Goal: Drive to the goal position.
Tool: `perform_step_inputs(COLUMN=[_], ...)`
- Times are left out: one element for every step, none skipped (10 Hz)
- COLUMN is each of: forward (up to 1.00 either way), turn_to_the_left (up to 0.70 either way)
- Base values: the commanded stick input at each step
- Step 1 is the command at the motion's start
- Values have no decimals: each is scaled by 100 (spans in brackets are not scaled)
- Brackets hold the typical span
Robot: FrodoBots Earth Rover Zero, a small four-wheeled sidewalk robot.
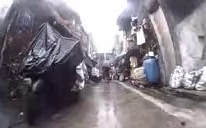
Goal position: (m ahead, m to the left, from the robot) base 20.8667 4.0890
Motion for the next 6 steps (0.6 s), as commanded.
perform_step_inputs(forward=[99,99,99,99,99,99], turn_to_the_left=[-17,0,0,0,0,0])
